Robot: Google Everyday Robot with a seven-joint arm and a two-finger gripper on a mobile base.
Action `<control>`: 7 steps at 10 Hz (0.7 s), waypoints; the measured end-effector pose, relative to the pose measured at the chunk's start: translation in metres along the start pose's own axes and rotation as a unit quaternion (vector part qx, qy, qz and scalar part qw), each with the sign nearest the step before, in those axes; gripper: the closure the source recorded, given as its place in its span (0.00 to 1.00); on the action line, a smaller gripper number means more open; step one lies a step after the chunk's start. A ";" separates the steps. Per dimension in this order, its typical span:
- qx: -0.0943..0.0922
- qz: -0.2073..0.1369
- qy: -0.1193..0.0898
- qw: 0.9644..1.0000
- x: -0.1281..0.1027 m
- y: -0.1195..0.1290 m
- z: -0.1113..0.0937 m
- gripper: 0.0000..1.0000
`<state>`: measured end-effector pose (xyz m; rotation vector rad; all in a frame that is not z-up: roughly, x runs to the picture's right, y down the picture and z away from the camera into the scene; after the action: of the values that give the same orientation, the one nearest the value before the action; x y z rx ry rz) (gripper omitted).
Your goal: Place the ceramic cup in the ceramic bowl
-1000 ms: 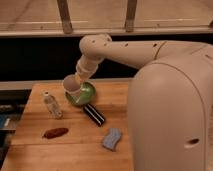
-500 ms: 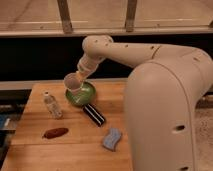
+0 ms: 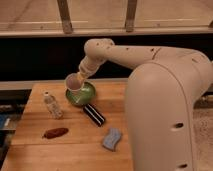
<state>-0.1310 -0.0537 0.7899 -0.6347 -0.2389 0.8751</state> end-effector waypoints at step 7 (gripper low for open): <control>0.021 0.024 0.025 0.999 0.006 -0.028 0.016 1.00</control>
<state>-0.1163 -0.0559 0.8193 -0.6240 -0.1601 0.9074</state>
